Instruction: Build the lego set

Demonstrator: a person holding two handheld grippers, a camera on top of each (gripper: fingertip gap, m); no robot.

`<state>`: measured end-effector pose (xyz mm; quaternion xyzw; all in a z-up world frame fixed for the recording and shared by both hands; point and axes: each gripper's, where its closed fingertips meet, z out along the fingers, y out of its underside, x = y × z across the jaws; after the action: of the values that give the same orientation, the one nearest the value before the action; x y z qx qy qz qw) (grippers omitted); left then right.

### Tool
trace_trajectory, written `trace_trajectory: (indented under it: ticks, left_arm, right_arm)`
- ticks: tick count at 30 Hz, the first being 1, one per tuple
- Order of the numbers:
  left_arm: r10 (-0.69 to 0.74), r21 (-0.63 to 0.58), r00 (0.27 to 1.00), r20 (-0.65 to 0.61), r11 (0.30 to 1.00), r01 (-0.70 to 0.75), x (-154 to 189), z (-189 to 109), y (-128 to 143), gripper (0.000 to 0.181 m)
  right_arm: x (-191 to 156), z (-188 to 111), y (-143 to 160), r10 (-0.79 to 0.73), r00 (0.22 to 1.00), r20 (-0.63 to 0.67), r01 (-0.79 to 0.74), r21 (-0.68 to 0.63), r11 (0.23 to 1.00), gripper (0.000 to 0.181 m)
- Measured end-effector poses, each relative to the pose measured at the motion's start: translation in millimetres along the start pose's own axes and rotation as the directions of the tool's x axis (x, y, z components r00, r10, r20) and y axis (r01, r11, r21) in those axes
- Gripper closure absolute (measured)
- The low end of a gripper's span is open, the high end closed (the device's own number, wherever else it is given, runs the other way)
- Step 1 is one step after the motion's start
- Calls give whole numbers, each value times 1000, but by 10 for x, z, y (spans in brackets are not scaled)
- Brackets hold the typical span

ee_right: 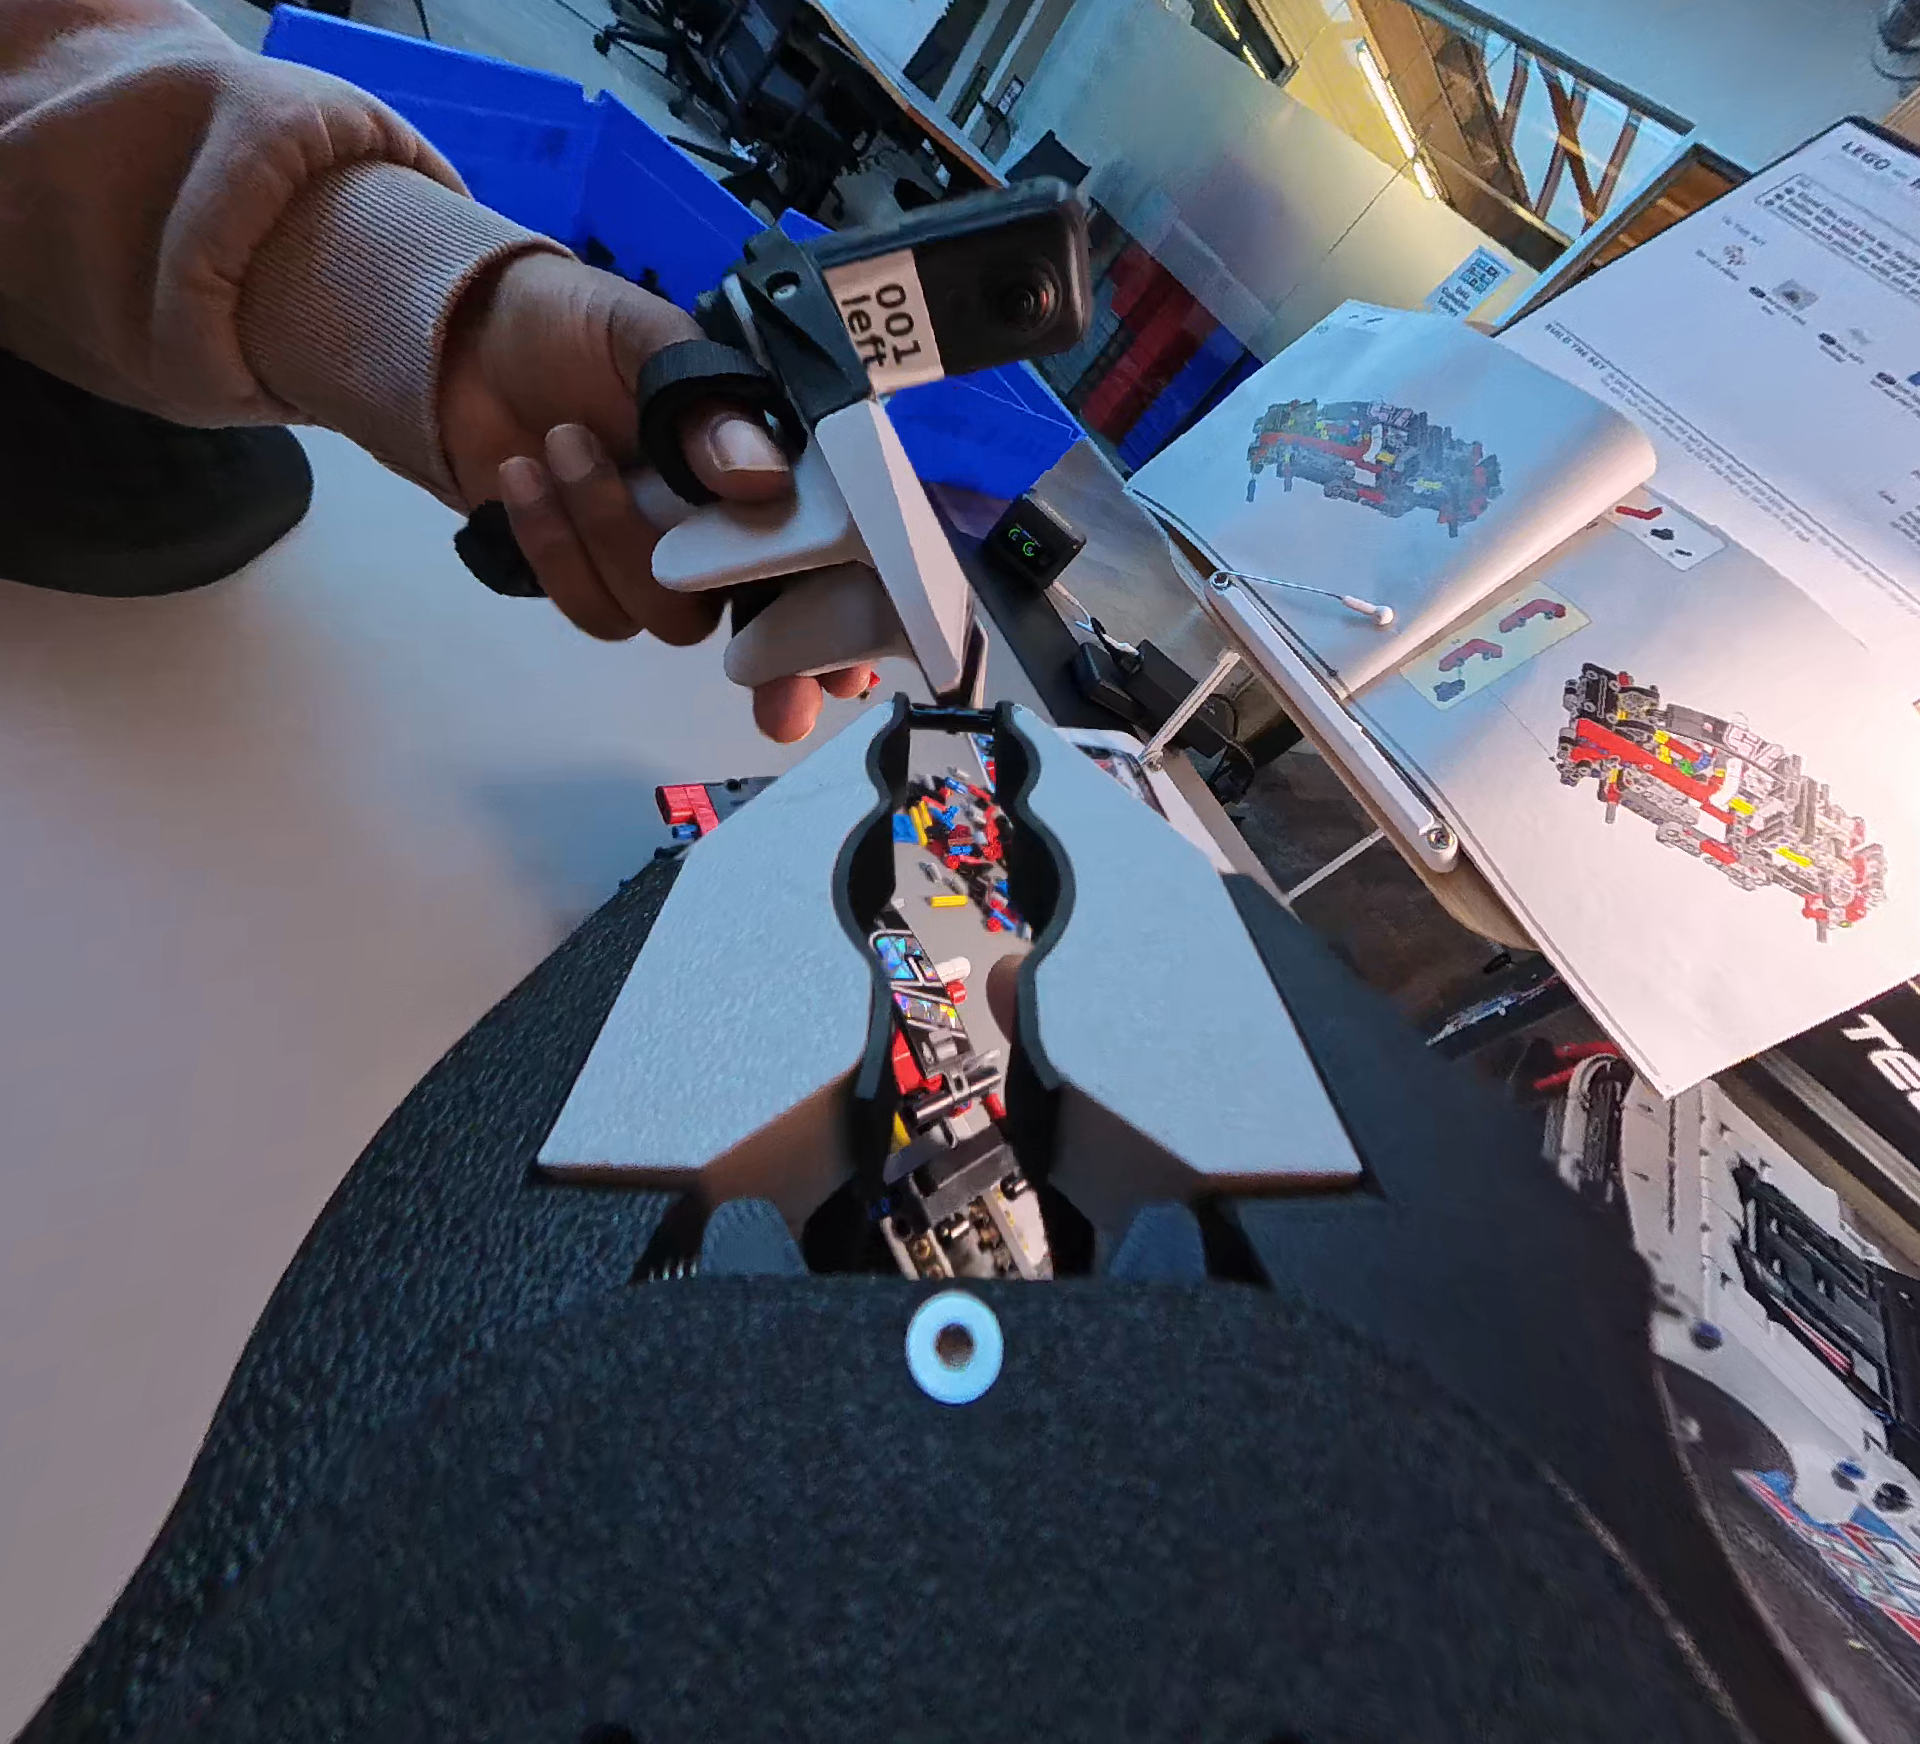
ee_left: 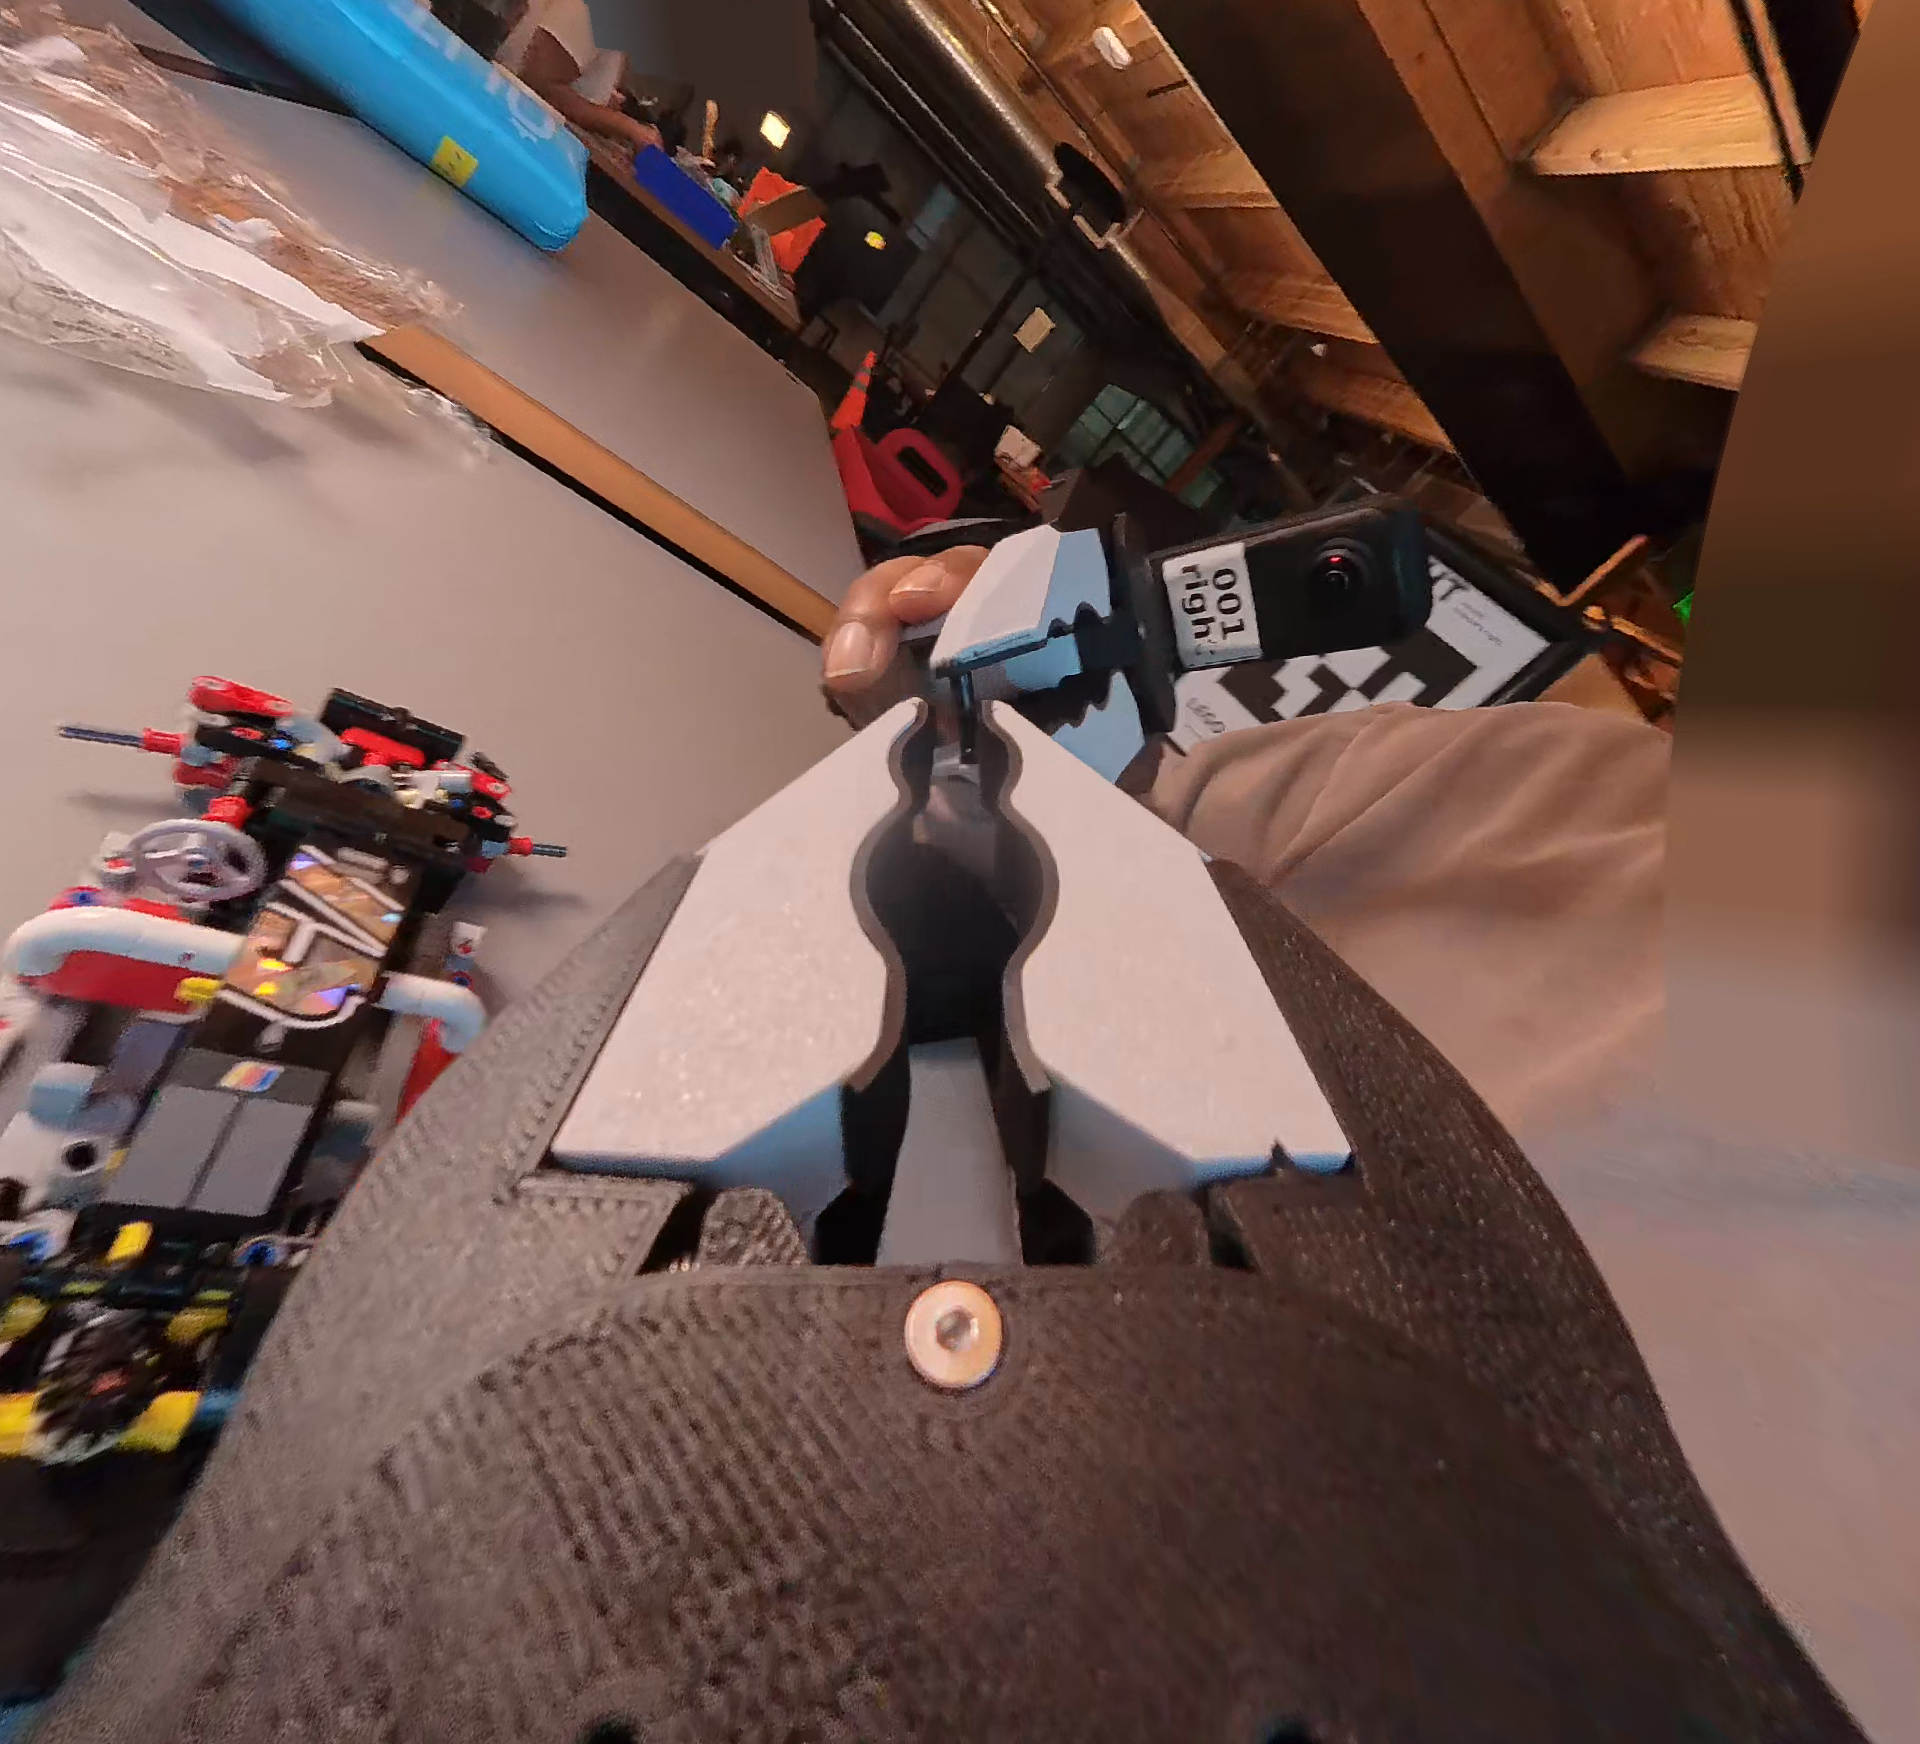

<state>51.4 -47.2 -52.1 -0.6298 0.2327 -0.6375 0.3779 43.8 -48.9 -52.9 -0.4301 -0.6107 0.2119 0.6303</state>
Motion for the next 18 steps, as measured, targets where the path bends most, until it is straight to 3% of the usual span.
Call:
trace_trajectory:
  ticks: [2,5,9,13,18]
  left_arm:
    - [102,6,990,100,995,-103,-71,-133,-60,162]
    - [264,-8,927,267,962,-272,-138,-490,-137,156]
    - [398,-108,752,526,908,-405,-374,-1050,-45,154]
    - [414,-192,620,667,899,-393,-572,-1451,217,151]
    - [377,-184,558,739,910,-371,-659,-1717,405,151]
  right_arm:
    - [55,-91,162,40,999,32,-38,-71,997,168]
    - [199,-378,857,124,991,46,-102,-332,938,169]
    - [125,-824,1815,402,916,18,-315,-591,743,168]
    - [-71,-932,2180,527,850,0,-394,-664,635,168]
    - [-101,-864,2349,525,851,-14,-381,-705,598,168]
